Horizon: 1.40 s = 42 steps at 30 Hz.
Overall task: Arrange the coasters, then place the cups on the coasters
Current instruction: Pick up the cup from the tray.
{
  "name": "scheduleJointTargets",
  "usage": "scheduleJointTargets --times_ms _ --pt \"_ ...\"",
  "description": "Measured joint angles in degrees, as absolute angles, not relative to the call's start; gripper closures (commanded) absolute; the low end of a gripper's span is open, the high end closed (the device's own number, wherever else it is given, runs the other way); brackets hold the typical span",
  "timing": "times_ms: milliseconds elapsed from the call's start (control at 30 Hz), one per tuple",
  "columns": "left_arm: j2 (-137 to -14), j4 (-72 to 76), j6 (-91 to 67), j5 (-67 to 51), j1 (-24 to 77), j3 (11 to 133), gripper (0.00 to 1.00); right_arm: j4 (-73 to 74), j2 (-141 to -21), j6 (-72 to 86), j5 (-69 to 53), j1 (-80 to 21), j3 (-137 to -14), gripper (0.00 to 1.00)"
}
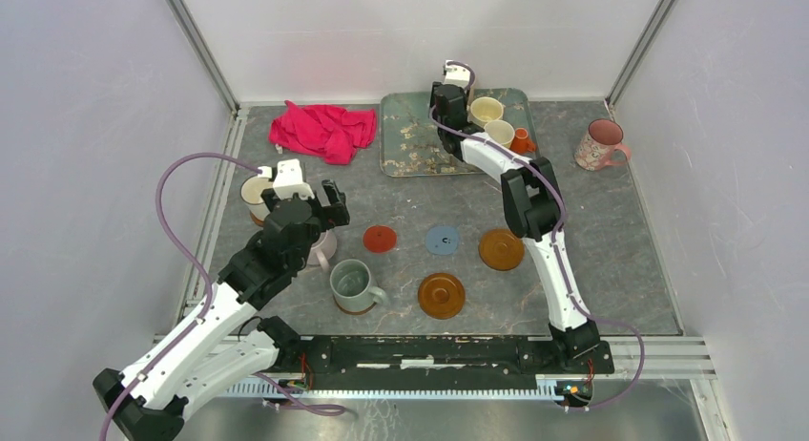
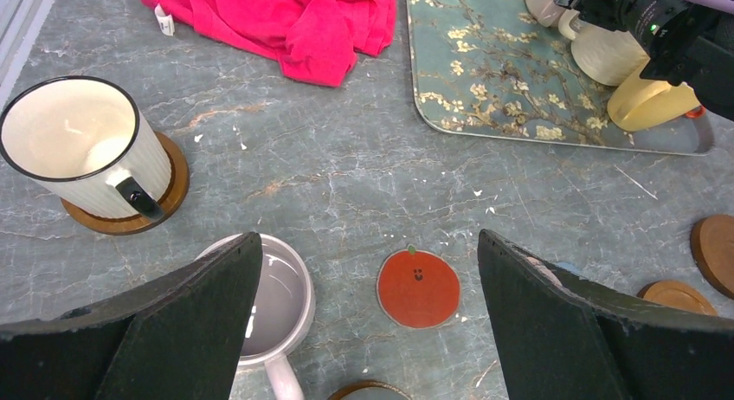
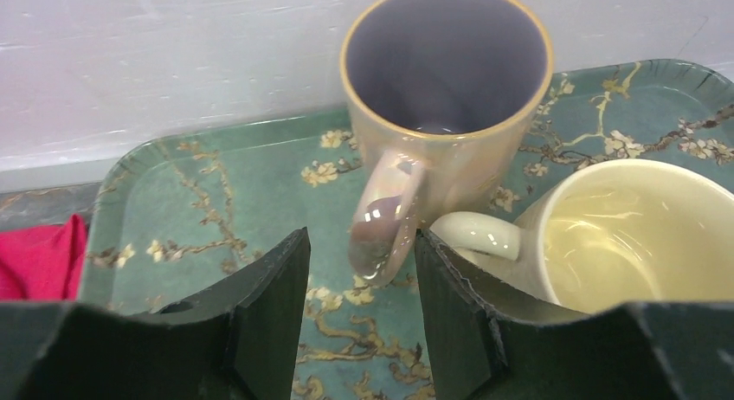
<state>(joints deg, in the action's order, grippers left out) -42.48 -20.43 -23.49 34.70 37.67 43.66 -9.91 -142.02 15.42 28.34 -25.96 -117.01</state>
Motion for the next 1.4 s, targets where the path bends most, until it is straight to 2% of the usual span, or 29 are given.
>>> scheduleJointTargets --times_ms 333,567,1067,1400 --pt "-43.9 -20.4 -23.5 35.0 37.7 43.7 0.0 -14.1 -146.4 15.1 28.8 -24.1 -119.9 0.49" --pt "-44.7 -20.4 -23.5 35.1 37.6 43.7 0.0 -15.9 -147.8 15.1 28.3 -23.9 -120.2 0.56" --pt "-44.9 -20.4 -23.5 35.5 37.3 43.7 0.0 -18.2 -145.3 15.8 17.0 -23.3 -115.3 1.0" --pt "-44.1 -20.4 -23.5 35.5 37.2 43.7 0.0 -17.0 -138.3 17.5 4.5 -23.4 -106.3 1.0"
